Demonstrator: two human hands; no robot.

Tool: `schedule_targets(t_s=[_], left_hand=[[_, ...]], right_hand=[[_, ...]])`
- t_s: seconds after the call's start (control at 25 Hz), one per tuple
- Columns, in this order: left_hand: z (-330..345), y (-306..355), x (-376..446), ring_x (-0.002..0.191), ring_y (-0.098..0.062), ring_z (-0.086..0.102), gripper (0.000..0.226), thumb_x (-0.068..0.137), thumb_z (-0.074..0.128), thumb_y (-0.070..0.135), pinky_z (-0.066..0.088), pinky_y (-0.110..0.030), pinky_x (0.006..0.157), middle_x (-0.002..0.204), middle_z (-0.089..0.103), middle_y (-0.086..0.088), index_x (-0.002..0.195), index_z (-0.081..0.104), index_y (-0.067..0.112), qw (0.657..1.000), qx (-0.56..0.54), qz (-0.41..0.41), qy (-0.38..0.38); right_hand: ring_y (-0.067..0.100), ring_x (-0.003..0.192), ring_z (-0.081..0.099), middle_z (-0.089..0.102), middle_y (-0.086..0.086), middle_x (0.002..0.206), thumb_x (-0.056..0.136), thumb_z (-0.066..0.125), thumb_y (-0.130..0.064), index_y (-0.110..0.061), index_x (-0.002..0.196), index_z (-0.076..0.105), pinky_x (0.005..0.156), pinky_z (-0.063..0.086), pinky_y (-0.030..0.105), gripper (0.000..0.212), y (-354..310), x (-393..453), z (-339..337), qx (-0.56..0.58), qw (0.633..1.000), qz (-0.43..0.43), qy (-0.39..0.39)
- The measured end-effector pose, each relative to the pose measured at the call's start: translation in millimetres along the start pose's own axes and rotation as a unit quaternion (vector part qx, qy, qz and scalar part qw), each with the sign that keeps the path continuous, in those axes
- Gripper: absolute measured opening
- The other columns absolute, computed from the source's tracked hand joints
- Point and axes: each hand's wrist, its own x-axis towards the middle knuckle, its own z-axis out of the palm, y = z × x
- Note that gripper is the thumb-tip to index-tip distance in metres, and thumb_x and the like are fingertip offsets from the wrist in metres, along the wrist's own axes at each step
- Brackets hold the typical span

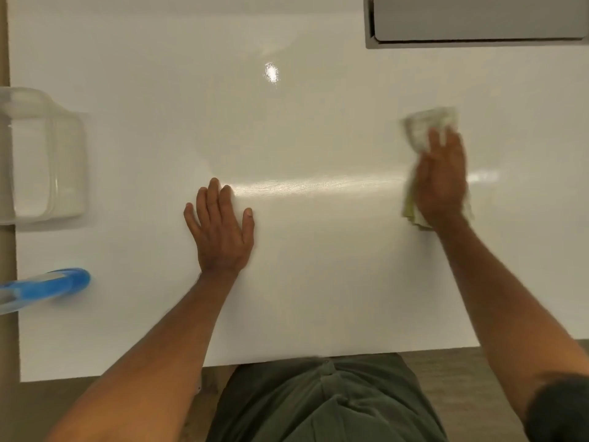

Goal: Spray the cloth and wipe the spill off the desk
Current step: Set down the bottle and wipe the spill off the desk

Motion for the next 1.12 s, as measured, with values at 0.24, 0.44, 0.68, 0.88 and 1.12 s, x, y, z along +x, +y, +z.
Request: schedule_targets(t_s=[0.24,0.44,0.68,0.88,1.12], left_hand=[[-1.6,0.6,0.6,0.153,-0.034,0.031,0.059,0.108,0.030,0.048,0.021,-0.058,0.124,0.167,0.032,-0.011,0.152,0.040,0.010,1.000,-0.016,-0.007,-0.021],[1.4,0.5,-3.7,0.150,-0.034,0.035,0.057,0.109,0.027,0.047,0.023,-0.057,0.122,0.165,0.036,-0.011,0.150,0.042,0.010,1.000,-0.013,0.004,-0.008],[1.1,-12.6,-0.1,0.148,-0.027,0.041,0.052,0.106,0.026,0.031,0.023,-0.050,0.125,0.159,0.047,-0.006,0.147,0.052,0.010,0.977,-0.211,-0.022,0.032],[-0.4,-18.4,-0.5,0.144,-0.028,0.046,0.051,0.102,0.031,0.027,0.024,-0.045,0.124,0.152,0.054,-0.009,0.140,0.059,0.007,0.955,-0.292,-0.021,0.048],[-0.7,-25.2,-0.2,0.148,-0.028,0.041,0.056,0.102,0.028,0.035,0.018,-0.045,0.126,0.155,0.050,-0.009,0.141,0.056,0.007,0.955,-0.296,-0.004,0.006]], right_hand=[[0.044,0.156,0.023,0.028,0.024,0.167,0.108,0.032,-0.022,-0.007,0.160,0.033,0.129,0.016,0.048,0.055,8.9,-126.6,-12.3,-0.006,0.940,0.337,0.049],[0.046,0.155,0.024,0.028,0.025,0.167,0.103,0.045,-0.017,-0.008,0.160,0.033,0.126,0.024,0.056,0.058,-124.3,-117.7,29.0,0.027,0.960,0.275,0.032],[0.039,0.158,0.020,0.030,0.019,0.168,0.106,0.045,-0.014,-0.008,0.158,0.038,0.127,0.021,0.052,0.054,-286.1,-160.5,55.0,0.100,0.991,-0.091,-0.025],[0.028,0.161,0.012,0.023,0.008,0.172,0.109,0.039,-0.023,-0.019,0.163,0.030,0.131,0.015,0.044,0.054,-214.8,-242.1,39.7,0.085,0.967,-0.216,-0.105],[0.035,0.158,0.023,0.031,0.013,0.168,0.104,0.043,-0.005,-0.018,0.160,0.035,0.128,0.026,0.051,0.058,-50.2,-234.6,-3.3,0.049,0.994,0.095,0.008]])
